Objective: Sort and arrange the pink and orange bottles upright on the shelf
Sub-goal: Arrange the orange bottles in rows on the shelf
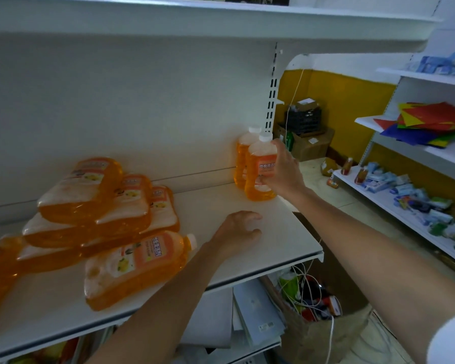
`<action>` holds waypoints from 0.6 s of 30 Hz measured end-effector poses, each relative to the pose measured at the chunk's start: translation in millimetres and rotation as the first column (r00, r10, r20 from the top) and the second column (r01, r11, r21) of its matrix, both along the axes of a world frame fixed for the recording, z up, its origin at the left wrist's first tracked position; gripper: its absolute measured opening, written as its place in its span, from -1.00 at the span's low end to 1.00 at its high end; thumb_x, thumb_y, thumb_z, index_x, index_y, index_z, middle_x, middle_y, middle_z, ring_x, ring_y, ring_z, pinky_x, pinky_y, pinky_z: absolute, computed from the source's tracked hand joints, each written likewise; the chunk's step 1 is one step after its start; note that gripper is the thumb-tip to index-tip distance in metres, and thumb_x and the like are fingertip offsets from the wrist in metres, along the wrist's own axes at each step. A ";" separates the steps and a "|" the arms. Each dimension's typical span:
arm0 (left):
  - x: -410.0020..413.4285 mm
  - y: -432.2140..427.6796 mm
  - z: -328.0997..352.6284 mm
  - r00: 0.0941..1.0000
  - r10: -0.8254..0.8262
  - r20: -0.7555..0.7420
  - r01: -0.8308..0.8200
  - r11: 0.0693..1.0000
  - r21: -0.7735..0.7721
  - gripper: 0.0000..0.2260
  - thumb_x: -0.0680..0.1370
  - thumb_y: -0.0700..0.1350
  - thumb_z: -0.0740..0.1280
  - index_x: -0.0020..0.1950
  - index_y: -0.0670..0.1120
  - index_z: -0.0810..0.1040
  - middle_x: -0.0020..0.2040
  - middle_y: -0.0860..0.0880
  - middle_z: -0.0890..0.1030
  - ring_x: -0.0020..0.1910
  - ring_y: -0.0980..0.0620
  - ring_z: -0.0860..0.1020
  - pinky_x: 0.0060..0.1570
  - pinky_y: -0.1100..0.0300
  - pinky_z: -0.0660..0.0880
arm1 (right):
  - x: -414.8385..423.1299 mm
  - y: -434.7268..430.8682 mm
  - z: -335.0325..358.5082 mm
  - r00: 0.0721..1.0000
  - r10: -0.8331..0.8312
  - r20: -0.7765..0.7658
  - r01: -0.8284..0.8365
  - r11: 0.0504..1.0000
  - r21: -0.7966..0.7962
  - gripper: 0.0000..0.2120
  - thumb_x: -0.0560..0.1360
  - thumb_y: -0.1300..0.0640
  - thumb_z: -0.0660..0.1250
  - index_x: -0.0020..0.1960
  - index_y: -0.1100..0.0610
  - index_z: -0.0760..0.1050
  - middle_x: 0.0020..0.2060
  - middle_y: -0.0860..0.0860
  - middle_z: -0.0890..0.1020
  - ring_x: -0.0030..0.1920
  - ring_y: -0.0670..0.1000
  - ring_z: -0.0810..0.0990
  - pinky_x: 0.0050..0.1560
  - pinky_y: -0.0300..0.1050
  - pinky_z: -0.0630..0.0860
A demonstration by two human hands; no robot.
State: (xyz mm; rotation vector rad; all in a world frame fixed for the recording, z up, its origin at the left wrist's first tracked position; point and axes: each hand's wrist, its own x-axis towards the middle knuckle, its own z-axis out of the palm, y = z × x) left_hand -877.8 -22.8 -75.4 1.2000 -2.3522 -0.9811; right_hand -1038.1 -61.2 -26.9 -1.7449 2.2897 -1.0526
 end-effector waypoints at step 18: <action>234.7 60.5 21.9 0.883 0.428 -0.192 -0.466 0.756 -0.459 -0.93 0.51 -0.19 0.32 -0.06 -0.12 0.60 -0.10 -0.03 0.59 -0.14 0.01 0.57 -0.17 0.15 0.52 | 160.6 96.7 -15.7 0.875 0.031 0.483 -0.203 0.929 0.308 -0.48 0.55 -0.15 0.19 0.43 0.06 0.25 0.13 0.14 0.54 -0.20 0.09 0.65 -0.26 -0.02 0.64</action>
